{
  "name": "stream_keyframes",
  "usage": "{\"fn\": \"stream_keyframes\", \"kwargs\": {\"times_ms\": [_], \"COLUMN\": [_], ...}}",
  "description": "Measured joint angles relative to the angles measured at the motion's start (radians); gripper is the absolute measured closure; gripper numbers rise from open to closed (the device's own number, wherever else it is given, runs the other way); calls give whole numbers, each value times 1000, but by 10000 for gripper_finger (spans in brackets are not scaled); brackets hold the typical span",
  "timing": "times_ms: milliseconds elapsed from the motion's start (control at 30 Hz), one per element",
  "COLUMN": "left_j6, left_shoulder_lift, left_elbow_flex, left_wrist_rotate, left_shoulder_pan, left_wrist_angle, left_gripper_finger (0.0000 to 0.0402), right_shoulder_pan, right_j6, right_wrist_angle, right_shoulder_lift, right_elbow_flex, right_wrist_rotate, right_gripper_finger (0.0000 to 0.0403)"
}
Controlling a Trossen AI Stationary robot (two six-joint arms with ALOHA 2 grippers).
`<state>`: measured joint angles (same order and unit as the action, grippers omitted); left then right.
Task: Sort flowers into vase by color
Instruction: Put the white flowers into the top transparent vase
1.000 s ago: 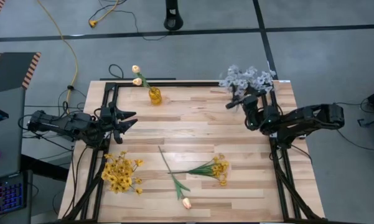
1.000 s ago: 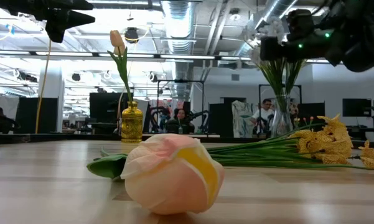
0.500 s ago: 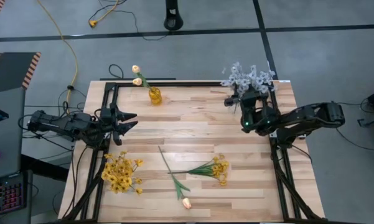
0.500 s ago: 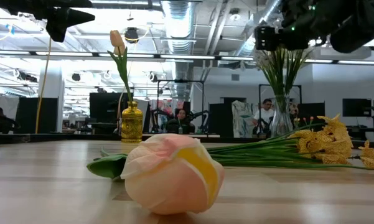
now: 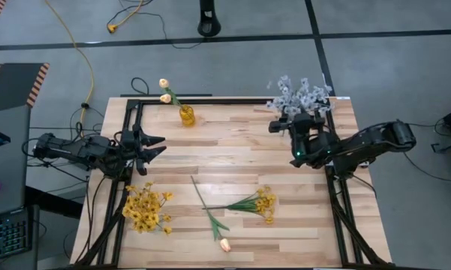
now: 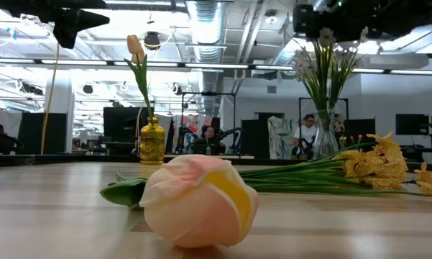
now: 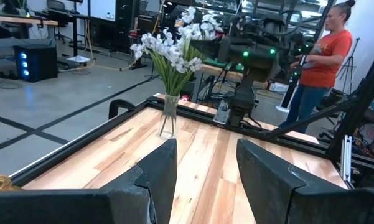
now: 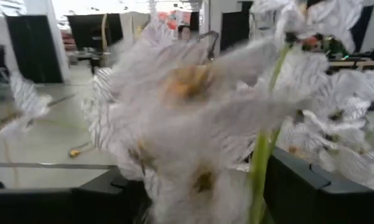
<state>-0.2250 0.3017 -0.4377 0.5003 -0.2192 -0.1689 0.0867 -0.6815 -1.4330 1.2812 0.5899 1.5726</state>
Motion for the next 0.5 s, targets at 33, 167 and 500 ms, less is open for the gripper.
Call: {"fn": "stream_keyframes", "kwargs": {"times_ms": [33,167,500], "left_j6": [3,8,47], "left_shoulder_lift": [0,0,0], "left_elbow_flex": [0,0,0], "left_wrist_rotate": [-1,-27,-81], "left_shoulder_pan": [0,0,0], "left_wrist_angle": [-1,-9,-8], "left_gripper_finger": [249,249,249], "right_shoulder_pan": [8,34,45], "right_j6": [0,-2,-8], "right_wrist_angle": [0,0,92], "right_shoulder_lift": [0,0,0], "right_elbow_flex": [10,52,58], "right_wrist_rotate": [0,1,0], "right_gripper_finger": [137,137,137]}}
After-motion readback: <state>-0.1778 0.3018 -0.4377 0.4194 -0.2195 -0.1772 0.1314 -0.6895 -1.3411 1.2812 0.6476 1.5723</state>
